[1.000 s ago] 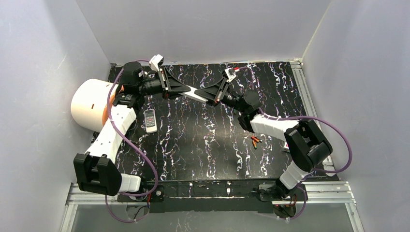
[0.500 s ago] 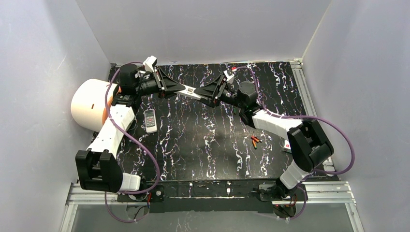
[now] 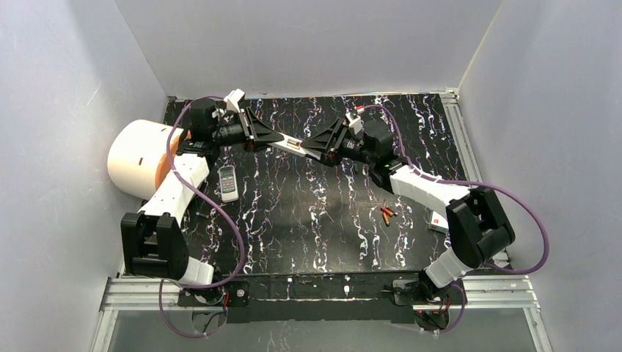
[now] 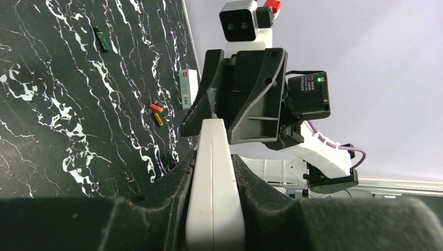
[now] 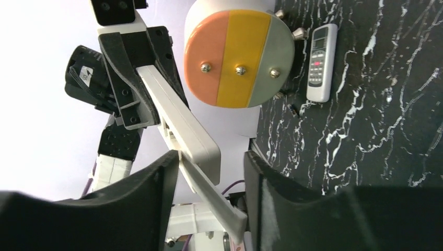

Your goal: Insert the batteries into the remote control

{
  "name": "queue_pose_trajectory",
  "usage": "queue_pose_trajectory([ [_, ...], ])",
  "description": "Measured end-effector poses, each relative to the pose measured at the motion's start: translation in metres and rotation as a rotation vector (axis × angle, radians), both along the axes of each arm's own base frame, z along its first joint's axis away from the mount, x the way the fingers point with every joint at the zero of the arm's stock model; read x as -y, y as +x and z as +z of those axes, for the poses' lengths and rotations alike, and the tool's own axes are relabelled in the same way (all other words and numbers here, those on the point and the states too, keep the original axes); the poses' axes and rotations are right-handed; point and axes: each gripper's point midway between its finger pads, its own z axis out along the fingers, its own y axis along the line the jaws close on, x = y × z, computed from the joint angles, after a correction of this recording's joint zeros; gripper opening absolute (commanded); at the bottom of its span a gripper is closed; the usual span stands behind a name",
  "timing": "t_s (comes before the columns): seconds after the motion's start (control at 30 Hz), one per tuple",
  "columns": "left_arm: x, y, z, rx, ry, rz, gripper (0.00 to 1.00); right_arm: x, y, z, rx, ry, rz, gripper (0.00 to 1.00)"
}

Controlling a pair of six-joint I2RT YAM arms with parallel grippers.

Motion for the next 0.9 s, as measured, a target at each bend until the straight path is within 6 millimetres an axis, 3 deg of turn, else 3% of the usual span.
queue_pose_trajectory([
  [0.33, -0.002, 0.008, -0.031, -0.025, 0.062, -0.001, 0.00, 0.007, -0.002, -0.021, -0.068, -0.072, 0.001, 0.31],
  [0.5, -0.008, 0.011, -0.052, -0.049, 0.141, 0.026, 0.00, 0.009, -0.005, -0.027, -0.057, -0.107, 0.011, 0.03],
  [0.73, -0.021, 0.016, -0.077, -0.041, 0.286, 0.074, 0.00, 0.015, -0.012, -0.043, 0.004, -0.188, 0.035, 0.01],
  [0.9, -0.031, 0.017, -0.093, -0.052, 0.367, 0.101, 0.00, 0.030, -0.021, -0.098, -0.030, -0.351, 0.045, 0.01],
])
